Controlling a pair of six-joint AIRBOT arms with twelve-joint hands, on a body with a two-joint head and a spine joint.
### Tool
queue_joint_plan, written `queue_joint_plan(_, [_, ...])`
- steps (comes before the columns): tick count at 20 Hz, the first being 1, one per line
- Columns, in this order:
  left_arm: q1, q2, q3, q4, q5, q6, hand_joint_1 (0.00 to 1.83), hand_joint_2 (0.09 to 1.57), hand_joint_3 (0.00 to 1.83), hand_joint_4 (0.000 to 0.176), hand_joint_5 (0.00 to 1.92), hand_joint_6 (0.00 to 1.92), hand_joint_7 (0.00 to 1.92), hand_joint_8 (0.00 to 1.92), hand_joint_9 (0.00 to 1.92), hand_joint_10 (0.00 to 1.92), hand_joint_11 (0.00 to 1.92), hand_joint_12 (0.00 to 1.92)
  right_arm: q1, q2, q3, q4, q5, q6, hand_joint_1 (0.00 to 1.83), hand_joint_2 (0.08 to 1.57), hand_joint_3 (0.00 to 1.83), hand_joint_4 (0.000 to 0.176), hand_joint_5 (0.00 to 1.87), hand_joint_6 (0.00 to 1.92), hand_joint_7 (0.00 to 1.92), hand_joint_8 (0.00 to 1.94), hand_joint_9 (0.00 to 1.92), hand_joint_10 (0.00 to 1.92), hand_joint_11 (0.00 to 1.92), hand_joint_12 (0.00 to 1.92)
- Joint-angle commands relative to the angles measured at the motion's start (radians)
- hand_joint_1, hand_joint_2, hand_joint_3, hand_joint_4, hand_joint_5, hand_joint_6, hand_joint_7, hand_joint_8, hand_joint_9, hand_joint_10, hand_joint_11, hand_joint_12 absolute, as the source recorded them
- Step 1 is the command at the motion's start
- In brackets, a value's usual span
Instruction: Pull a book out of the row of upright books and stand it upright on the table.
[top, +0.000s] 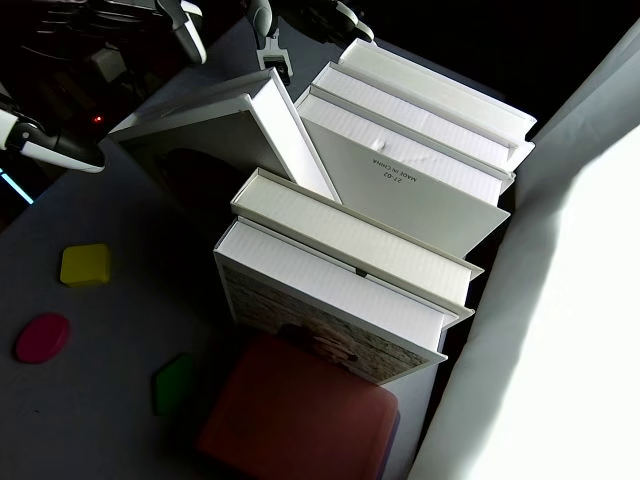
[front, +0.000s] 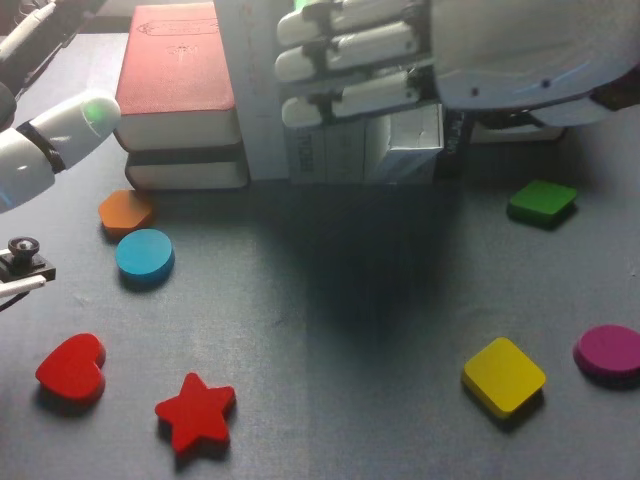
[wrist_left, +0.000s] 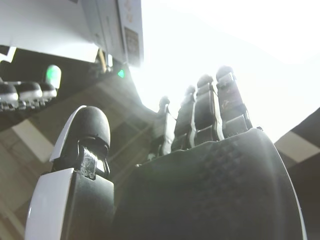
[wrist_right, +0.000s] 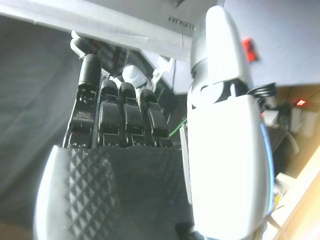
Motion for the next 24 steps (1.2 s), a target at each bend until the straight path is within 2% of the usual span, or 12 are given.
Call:
queue_joint_plan(1, [-0.004,-0.002,0.004,-0.017,-0.123,-0.011,0.26,1.39,0.00,0.078,0.09,0.01,0.00,0.00,0.00,0.00,0.00,0.01,0.007,-0.008,0.002,0.023,-0.061,-0.003,1.24,1.01,0.00,0.008,0.38,0.10,0.33,0.05,0.16,0.09,0.00,1.51])
queue_joint_plan(3, [-0.004,-0.003,0.005,-0.017,-0.123,-0.011,0.30,1.39,0.00,0.078,0.10,0.01,0.00,0.00,0.00,0.00,0.01,0.02,-0.008,-0.030,0.004,-0.004,-0.061,-0.002,1.18,1.04,0.01,0.000,0.43,0.10,0.47,0.04,0.26,0.22,0.00,1.67])
queue_joint_plan(4, [-0.004,-0.003,0.005,-0.017,-0.123,-0.011,0.33,1.39,0.00,0.078,0.10,0.01,0.00,0.00,0.00,0.00,0.01,0.02,-0.017,-0.042,0.004,-0.021,-0.061,-0.001,1.13,1.05,0.00,0.000,0.69,0.25,0.78,0.19,0.54,0.53,0.24,1.57])
queue_joint_plan(5, [-0.004,-0.003,0.005,-0.018,-0.123,-0.012,0.32,1.39,0.00,0.081,0.09,0.00,0.00,0.00,0.00,0.00,0.00,0.03,-0.027,-0.057,0.004,-0.043,-0.062,-0.001,1.22,1.11,0.01,0.000,0.90,1.06,1.05,0.93,0.85,1.02,0.40,1.66])
queue_joint_plan(6, [-0.004,-0.003,0.005,-0.018,-0.123,-0.012,0.32,1.39,0.00,0.081,0.09,0.00,0.00,0.00,0.00,0.00,0.00,0.03,-0.036,-0.070,0.005,-0.069,-0.063,-0.001,1.22,1.11,0.01,0.000,0.90,1.06,1.05,0.93,0.85,1.02,0.40,1.66])
queue_joint_plan(7, [-0.004,-0.003,0.005,-0.019,-0.123,-0.012,0.33,1.39,0.00,0.080,0.09,0.00,0.00,0.00,0.00,0.00,0.00,0.03,-0.046,-0.086,0.007,-0.088,-0.065,-0.001,1.22,1.14,0.02,0.000,0.91,1.01,0.94,1.26,0.85,1.49,0.55,1.82])
queue_joint_plan(11, [-0.004,-0.005,0.005,-0.020,-0.125,-0.013,0.35,1.38,0.00,0.073,0.10,0.00,0.00,0.00,0.00,0.00,0.00,0.00,-0.058,-0.113,0.007,-0.128,-0.080,-0.001,1.24,1.18,0.03,0.000,0.81,1.02,0.90,1.44,0.96,1.70,0.75,1.91])
queue_joint_plan(14, [-0.003,-0.006,0.005,-0.024,-0.128,-0.014,0.34,1.38,0.00,0.096,0.09,0.00,0.00,0.00,0.00,0.00,0.02,0.01,-0.057,-0.101,-0.012,-0.091,-0.083,-0.018,1.25,1.16,0.00,0.000,0.88,0.97,0.91,1.32,0.81,1.54,0.46,1.79])
queue_joint_plan(16, [-0.002,-0.006,0.005,-0.026,-0.129,-0.014,0.33,1.38,0.00,0.086,0.09,0.00,0.00,0.00,0.00,0.00,0.02,0.02,-0.054,-0.091,-0.022,-0.057,-0.070,-0.045,1.25,1.15,0.00,0.000,0.94,0.87,0.95,1.33,0.85,1.60,0.61,1.87])
queue_joint_plan(19, [0.001,-0.006,0.005,-0.029,-0.131,-0.014,0.30,1.39,0.00,0.078,0.09,0.00,0.00,0.00,0.00,0.00,0.00,0.02,-0.042,-0.075,-0.037,-0.001,-0.042,-0.090,1.20,1.24,0.02,0.000,0.66,1.27,0.85,1.49,0.83,1.64,0.55,1.89])
queue_joint_plan(22, [0.001,-0.007,0.005,-0.031,-0.133,-0.014,0.29,1.39,0.00,0.094,0.08,0.00,0.00,0.00,0.00,0.00,0.00,0.00,-0.029,-0.066,-0.047,0.049,-0.007,-0.121,1.20,1.26,0.00,0.000,0.69,1.20,0.79,1.58,0.82,1.90,0.77,1.92])
queue_joint_plan(24, [0.001,-0.007,0.005,-0.031,-0.134,-0.014,0.29,1.39,0.00,0.086,0.08,0.00,0.00,0.00,0.00,0.00,0.00,0.00,-0.023,-0.060,-0.051,0.075,0.013,-0.135,1.19,1.27,0.01,0.000,0.66,1.20,0.78,1.64,0.75,1.92,0.66,1.92])
